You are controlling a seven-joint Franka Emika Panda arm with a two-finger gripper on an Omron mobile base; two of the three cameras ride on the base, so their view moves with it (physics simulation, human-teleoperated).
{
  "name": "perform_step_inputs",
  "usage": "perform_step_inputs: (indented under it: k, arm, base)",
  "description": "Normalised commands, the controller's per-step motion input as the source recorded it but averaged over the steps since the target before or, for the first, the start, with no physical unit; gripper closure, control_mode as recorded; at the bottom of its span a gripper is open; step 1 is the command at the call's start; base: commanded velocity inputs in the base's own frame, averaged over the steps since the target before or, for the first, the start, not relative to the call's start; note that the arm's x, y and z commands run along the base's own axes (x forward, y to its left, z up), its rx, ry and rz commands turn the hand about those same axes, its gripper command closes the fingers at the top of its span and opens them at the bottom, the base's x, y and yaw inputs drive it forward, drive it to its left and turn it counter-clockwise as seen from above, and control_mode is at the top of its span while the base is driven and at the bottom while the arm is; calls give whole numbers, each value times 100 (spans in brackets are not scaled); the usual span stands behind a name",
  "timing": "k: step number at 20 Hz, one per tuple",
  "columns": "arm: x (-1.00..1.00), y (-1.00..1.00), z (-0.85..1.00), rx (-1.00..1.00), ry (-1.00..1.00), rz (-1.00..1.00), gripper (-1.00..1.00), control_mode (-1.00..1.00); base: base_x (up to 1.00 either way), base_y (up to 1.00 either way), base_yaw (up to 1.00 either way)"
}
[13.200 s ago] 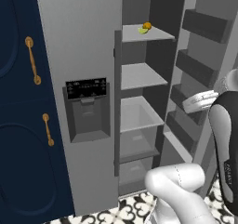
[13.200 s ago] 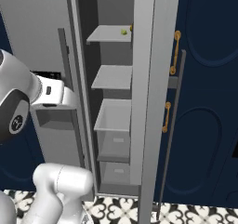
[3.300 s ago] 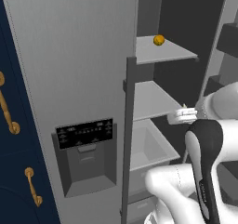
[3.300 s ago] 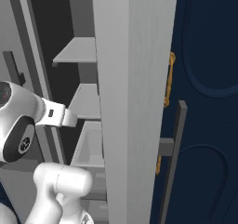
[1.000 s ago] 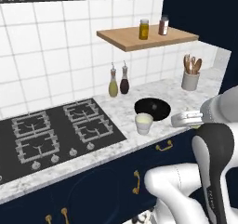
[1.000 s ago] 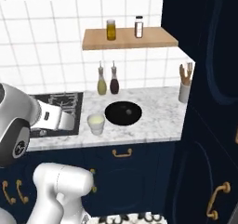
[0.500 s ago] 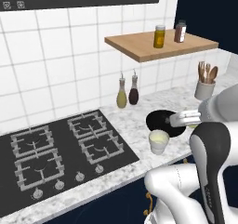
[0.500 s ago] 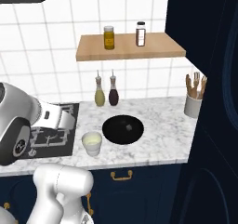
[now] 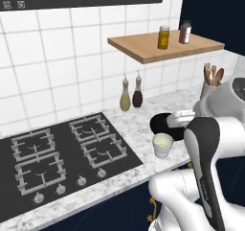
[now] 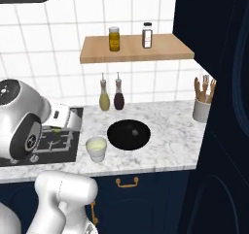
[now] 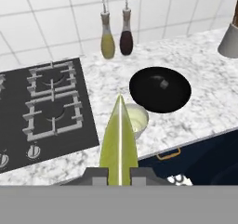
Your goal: Grab a lemon wedge from the fridge and one ice cube from the ice bowl, and put them in the glass of lemonade.
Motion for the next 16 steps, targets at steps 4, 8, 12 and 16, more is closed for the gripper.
perform_step_inputs:
  k: [4,8,12,16]
  arm:
    - [92,1,-83,0,35,0,100,-100]
    - [83,0,-82,0,32,0,100,-100]
    - [59,-1,-36,0,9,0,100,-100]
    - [41,-7,-18,0,0,0,100,-100]
  base:
    - [0,0,0]
    - [0,0,0]
    - [0,0,0]
    - [0,0,0]
